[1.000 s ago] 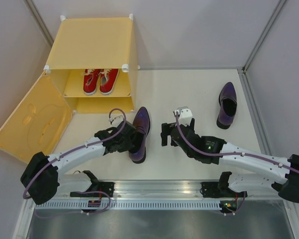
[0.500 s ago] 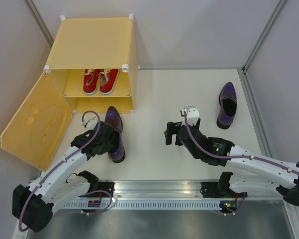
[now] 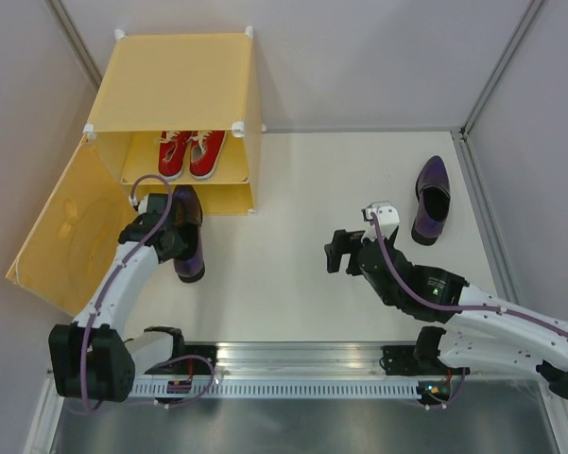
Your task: Place and organize the shoes in the shoe cabinet
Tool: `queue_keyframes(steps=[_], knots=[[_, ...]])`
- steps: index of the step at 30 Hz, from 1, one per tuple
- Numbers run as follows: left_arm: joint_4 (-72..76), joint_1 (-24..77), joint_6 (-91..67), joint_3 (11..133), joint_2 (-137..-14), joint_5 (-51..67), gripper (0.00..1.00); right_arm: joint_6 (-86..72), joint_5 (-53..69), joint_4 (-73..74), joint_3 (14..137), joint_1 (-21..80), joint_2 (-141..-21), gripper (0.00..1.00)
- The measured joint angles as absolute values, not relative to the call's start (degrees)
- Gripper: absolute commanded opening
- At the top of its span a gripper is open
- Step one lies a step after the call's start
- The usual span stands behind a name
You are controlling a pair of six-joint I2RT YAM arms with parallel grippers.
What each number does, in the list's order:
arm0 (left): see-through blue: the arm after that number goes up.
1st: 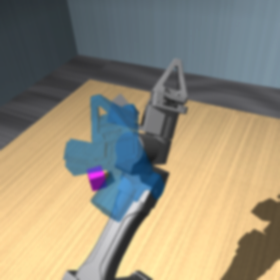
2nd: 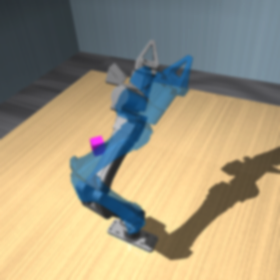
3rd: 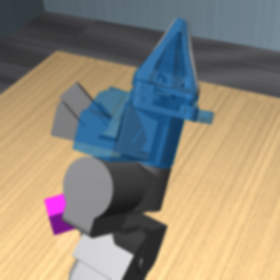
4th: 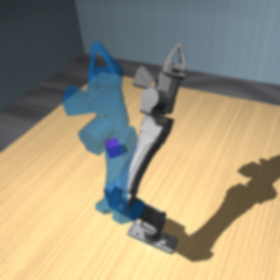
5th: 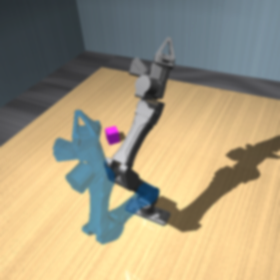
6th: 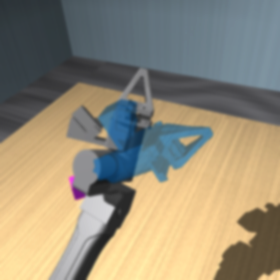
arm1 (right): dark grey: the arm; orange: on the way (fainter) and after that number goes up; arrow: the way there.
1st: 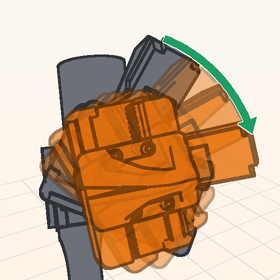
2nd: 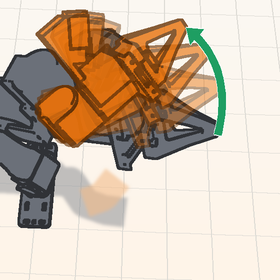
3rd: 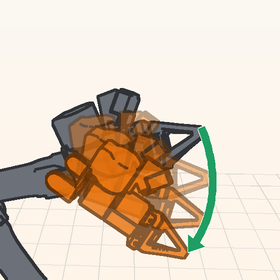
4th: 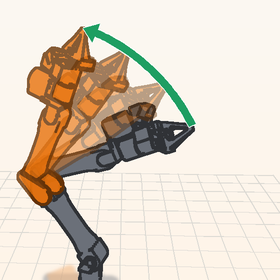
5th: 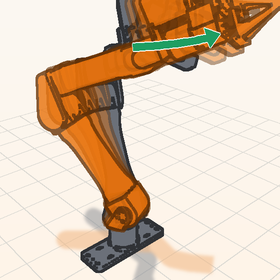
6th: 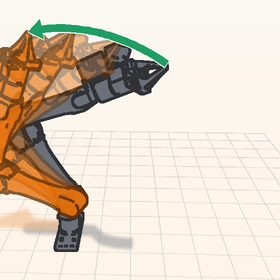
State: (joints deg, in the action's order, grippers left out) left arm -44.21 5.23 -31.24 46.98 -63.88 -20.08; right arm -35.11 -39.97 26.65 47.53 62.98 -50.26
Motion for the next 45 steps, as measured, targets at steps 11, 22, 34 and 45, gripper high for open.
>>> queue_keyframes(steps=[11, 22, 34, 45], knots=[[-28.4, -4.4, -21.9, 54.7, -82.0, -15.9, 0.02, -34.2, -42.2, 28.6, 45.6, 62.5, -47.3, 0.97], [-19.5, -5.3, -16.7, 54.8, -86.1, -13.0, 0.31, -34.2, -42.3, 28.8, 45.6, 62.2, -48.2, 0.97], [-15.3, -6.0, -16.5, 53.8, -81.1, -13.3, 0.75, -34.7, -40.9, 29.3, 45.0, 62.1, -48.4, 0.97], [-17.8, -8.6, -16.6, 49.1, -71.5, -12.1, 0.84, -35.0, -39.8, 29.3, 44.0, 62.1, -46.8, 0.97]])
